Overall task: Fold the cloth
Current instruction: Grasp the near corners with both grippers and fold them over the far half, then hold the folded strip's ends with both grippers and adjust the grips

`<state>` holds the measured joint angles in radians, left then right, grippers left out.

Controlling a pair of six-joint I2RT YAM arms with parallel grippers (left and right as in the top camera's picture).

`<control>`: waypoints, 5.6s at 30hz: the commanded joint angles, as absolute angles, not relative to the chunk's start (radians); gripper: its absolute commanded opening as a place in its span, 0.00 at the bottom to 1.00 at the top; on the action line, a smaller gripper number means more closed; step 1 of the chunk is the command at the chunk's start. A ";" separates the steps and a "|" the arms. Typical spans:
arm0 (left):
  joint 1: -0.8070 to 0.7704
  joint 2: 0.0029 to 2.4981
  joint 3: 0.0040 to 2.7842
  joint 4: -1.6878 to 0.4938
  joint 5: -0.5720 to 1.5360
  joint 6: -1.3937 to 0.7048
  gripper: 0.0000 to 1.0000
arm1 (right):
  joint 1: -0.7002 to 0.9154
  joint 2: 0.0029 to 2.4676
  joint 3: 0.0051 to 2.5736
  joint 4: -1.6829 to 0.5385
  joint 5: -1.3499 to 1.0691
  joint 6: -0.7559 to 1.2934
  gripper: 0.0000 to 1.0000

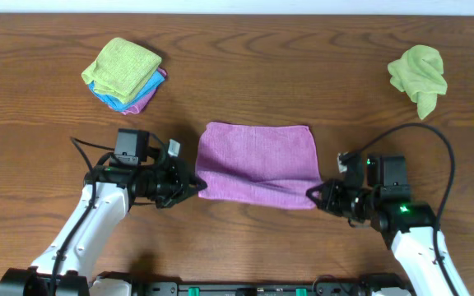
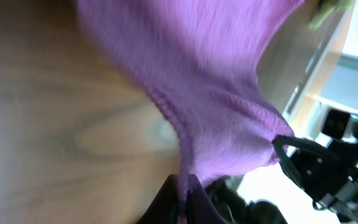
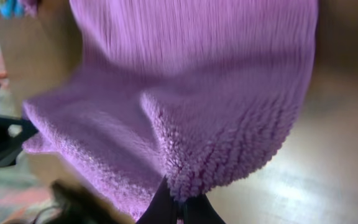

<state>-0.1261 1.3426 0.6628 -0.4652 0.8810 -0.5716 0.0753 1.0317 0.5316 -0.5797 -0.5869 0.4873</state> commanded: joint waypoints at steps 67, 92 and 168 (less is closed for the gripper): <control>-0.131 1.568 0.770 0.278 0.492 -0.847 0.50 | 0.112 1.436 0.596 0.110 -0.381 0.558 0.96; -0.329 1.634 0.770 0.248 0.329 -0.928 0.07 | 0.107 1.602 0.595 0.191 -0.318 0.677 0.78; -0.334 1.768 0.770 0.241 0.307 -0.928 0.06 | 0.182 1.749 0.595 0.480 -0.330 0.755 0.43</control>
<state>-0.3313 1.7565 0.7506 0.2424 0.3286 -0.9386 0.1669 1.7405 0.5930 0.4667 -0.3225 0.7513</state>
